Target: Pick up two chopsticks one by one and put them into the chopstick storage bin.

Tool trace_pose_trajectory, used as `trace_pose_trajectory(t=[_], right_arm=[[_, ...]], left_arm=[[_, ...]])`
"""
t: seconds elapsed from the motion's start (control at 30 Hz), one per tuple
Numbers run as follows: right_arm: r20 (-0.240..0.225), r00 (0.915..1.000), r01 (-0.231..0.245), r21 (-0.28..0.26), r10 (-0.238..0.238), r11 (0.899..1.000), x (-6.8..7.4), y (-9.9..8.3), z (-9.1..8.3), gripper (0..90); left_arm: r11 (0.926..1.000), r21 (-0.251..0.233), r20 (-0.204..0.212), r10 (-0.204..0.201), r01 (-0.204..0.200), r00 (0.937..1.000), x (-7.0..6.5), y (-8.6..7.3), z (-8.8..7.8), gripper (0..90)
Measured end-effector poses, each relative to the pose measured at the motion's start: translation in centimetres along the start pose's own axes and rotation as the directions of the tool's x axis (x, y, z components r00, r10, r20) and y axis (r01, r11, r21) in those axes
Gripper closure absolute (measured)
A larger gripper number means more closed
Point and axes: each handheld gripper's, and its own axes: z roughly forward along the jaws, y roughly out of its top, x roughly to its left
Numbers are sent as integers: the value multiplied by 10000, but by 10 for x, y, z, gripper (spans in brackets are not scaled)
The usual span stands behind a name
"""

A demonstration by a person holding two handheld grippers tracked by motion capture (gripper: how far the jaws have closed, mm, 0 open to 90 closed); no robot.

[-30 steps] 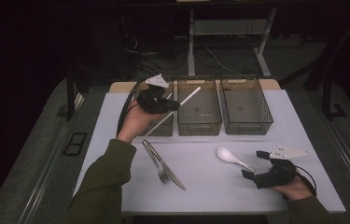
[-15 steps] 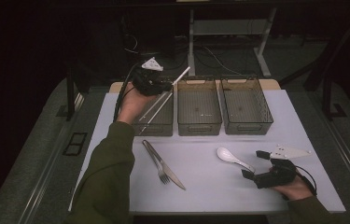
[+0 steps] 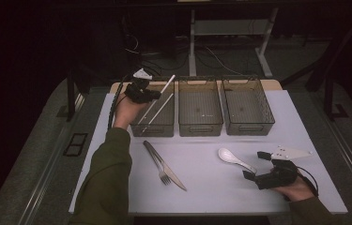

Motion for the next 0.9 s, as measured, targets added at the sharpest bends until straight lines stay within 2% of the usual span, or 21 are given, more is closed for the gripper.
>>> trace_pose_trajectory(t=[0.1,0.2,0.23,0.27,0.3,0.33,0.53,0.67,0.73,0.9], right_arm=[[0,10000,3,13,-3,10000,0,0,0,20],[-11,10000,2,16,-2,10000,0,0,0,20],[-13,10000,5,21,-5,10000,0,0,0,20],[-19,10000,-15,29,15,10000,0,0,0,20],[-23,10000,-15,29,15,10000,0,0,0,20],[-23,10000,-2,22,2,10000,0,0,0,20],[-19,10000,1,24,-1,10000,0,0,0,20],[-11,10000,-8,44,8,10000,0,0,0,20],[-1,10000,-9,46,9,10000,0,0,0,20],[36,10000,13,35,-13,10000,0,0,0,20]], left_arm=[[9990,7,-53,-453,453,9990,5,-9,5,834],[9955,-89,-168,-945,943,9954,10,-15,8,832],[9953,38,-217,-967,968,9951,11,-16,8,833],[9948,122,-320,-1010,1014,9944,11,-17,10,881],[9944,231,-454,-1019,1030,9938,12,-18,11,842],[9943,269,-549,-1017,1033,9933,12,-19,12,794],[9956,117,-444,-923,929,9947,10,-19,9,809],[9962,-140,-276,-863,859,9959,4,-14,3,771],[9965,-318,-33,-776,775,9970,1,-11,-1,743],[9987,-456,326,-221,236,9992,-16,-4,-10,639]])
